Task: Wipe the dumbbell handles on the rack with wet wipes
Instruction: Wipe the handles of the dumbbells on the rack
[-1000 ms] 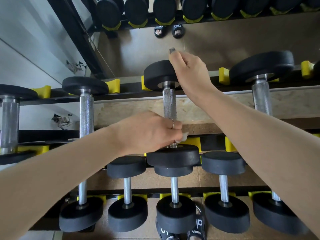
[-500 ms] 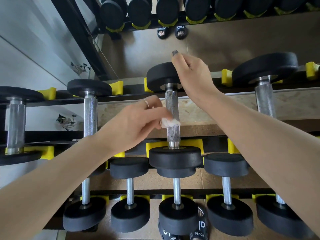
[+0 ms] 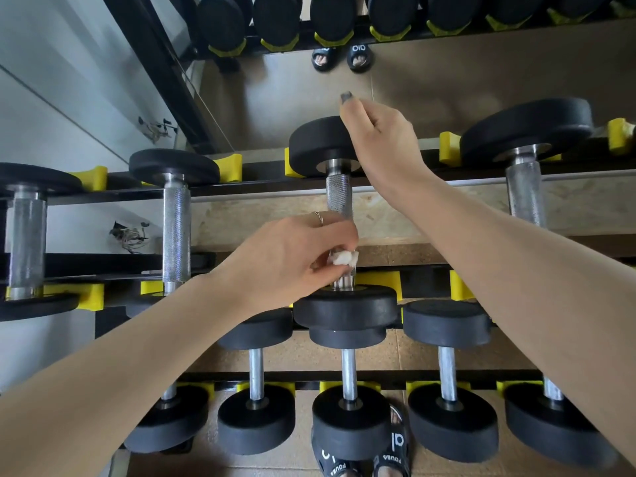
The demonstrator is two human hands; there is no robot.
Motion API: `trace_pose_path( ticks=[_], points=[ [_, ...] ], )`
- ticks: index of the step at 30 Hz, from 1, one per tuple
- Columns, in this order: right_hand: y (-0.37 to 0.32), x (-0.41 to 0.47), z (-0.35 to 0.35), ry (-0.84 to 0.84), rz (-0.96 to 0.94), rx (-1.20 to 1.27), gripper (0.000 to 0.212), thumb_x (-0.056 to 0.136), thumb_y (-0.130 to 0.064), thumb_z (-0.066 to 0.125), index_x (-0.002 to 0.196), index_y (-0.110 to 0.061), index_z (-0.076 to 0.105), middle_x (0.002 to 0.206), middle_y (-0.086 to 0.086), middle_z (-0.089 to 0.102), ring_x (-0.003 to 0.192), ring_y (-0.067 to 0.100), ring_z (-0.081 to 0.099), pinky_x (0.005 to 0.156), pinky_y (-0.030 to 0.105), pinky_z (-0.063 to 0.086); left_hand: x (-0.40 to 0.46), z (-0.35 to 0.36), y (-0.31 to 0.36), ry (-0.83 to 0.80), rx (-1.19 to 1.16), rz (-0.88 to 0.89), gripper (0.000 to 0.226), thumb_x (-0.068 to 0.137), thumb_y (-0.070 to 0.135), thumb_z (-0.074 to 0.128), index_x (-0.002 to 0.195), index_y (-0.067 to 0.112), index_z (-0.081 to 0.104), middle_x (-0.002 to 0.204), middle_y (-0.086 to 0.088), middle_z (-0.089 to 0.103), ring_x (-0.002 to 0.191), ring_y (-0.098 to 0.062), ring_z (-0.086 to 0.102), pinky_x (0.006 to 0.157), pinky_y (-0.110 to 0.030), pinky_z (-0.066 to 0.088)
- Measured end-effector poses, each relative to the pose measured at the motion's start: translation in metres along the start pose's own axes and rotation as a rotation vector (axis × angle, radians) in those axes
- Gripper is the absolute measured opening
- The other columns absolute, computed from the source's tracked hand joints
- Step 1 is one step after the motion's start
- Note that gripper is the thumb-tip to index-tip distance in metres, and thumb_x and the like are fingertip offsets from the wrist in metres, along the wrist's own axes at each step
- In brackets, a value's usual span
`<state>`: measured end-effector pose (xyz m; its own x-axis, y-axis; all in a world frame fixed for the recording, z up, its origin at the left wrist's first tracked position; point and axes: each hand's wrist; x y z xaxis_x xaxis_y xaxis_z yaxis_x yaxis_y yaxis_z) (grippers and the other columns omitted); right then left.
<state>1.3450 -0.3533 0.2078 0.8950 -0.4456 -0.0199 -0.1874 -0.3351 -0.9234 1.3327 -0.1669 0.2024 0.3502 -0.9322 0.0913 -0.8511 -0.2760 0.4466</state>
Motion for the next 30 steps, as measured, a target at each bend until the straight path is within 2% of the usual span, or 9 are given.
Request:
trace_pose_path(
  ticks=[3,6,11,14,18,21,24,27,30],
  points=[
    [0.0,0.0,0.0,-0.001,0.0,0.001,0.05,0.103,-0.037,0.041,0.059,-0.02,0.025,0.049,-0.01,0.026,0.05,0.005,0.028,0.053,0.027,0.02,0.001,-0.001,-0.002,-0.1,0.045,0.123,0.007,0.096,0.022,0.06,0.103,0.021,0.062,0.107,0.006,0.059,0.066,-0.017,0.059,0.054,-0.035,0.054],
    [0.0,0.0,-0.001,0.002,-0.007,0.001,0.051,0.104,-0.036,0.041,0.058,-0.022,0.024,0.047,-0.011,0.026,0.049,0.005,0.029,0.05,0.024,0.018,0.001,-0.004,-0.007,-0.154,0.097,0.193,0.015,0.098,0.026,0.057,0.107,0.02,0.067,0.114,0.002,0.06,0.069,-0.018,0.062,0.059,-0.034,0.056],
    [-0.001,-0.001,0.0,0.008,-0.004,0.012,0.05,0.103,-0.035,0.041,0.058,-0.021,0.024,0.047,-0.011,0.026,0.048,0.005,0.028,0.047,0.023,0.019,0.005,-0.002,-0.014,-0.153,0.275,0.323,0.02,0.103,0.022,0.046,0.102,0.013,0.064,0.106,-0.005,0.059,0.061,-0.024,0.057,0.047,-0.039,0.053],
    [-0.001,-0.001,0.0,0.005,-0.004,0.012,0.05,0.103,-0.035,0.042,0.058,-0.021,0.025,0.047,-0.011,0.026,0.049,0.005,0.028,0.047,0.024,0.019,0.005,0.0,-0.013,-0.171,0.279,0.357,0.026,0.105,0.024,0.041,0.099,0.012,0.064,0.1,-0.005,0.06,0.057,-0.025,0.052,0.043,-0.039,0.05],
    [0.0,0.0,0.0,0.008,-0.003,0.006,0.05,0.104,-0.035,0.041,0.059,-0.02,0.025,0.048,-0.011,0.026,0.05,0.005,0.027,0.049,0.025,0.018,0.008,-0.012,-0.015,-0.256,0.261,0.389,0.035,0.105,0.035,0.039,0.105,0.015,0.068,0.106,-0.002,0.061,0.059,-0.023,0.059,0.052,-0.033,0.053],
    [0.0,0.0,0.0,0.006,-0.011,0.012,0.05,0.104,-0.035,0.041,0.058,-0.02,0.027,0.046,-0.011,0.027,0.048,0.004,0.029,0.046,0.022,0.019,0.009,-0.015,-0.018,-0.254,0.303,0.437,0.026,0.103,0.026,0.044,0.106,0.013,0.067,0.106,-0.004,0.06,0.056,-0.025,0.057,0.048,-0.032,0.049],
    [0.001,0.0,0.001,0.008,-0.012,0.015,0.05,0.104,-0.035,0.041,0.058,-0.021,0.028,0.046,-0.011,0.027,0.048,0.004,0.029,0.047,0.022,0.019,0.008,-0.007,-0.019,-0.23,0.364,0.427,0.008,0.096,0.007,0.059,0.103,0.009,0.063,0.1,-0.008,0.059,0.052,-0.029,0.052,0.041,-0.036,0.048],
    [0.001,0.0,0.001,0.009,-0.013,0.004,0.05,0.104,-0.036,0.041,0.058,-0.021,0.027,0.047,-0.011,0.027,0.049,0.004,0.029,0.048,0.023,0.019,0.003,-0.001,-0.027,-0.17,0.337,0.376,0.014,0.095,0.002,0.061,0.106,0.01,0.058,0.101,-0.008,0.057,0.055,-0.028,0.054,0.041,-0.039,0.051],
    [0.002,0.0,0.0,0.0,-0.016,-0.002,0.049,0.104,-0.038,0.039,0.061,-0.017,0.03,0.051,-0.009,0.029,0.051,0.004,0.029,0.053,0.026,0.023,0.0,-0.008,-0.051,0.052,0.293,0.126,0.016,0.09,-0.003,0.068,0.1,0.008,0.062,0.102,-0.002,0.05,0.068,-0.027,0.06,0.052,-0.04,0.054]
  ],
)
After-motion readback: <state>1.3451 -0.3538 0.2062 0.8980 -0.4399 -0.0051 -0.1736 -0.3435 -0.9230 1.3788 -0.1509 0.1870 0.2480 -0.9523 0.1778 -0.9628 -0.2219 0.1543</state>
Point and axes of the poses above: each hand's wrist, its own x-axis towards the middle knuckle, its own z-axis out of the palm, y = z × x
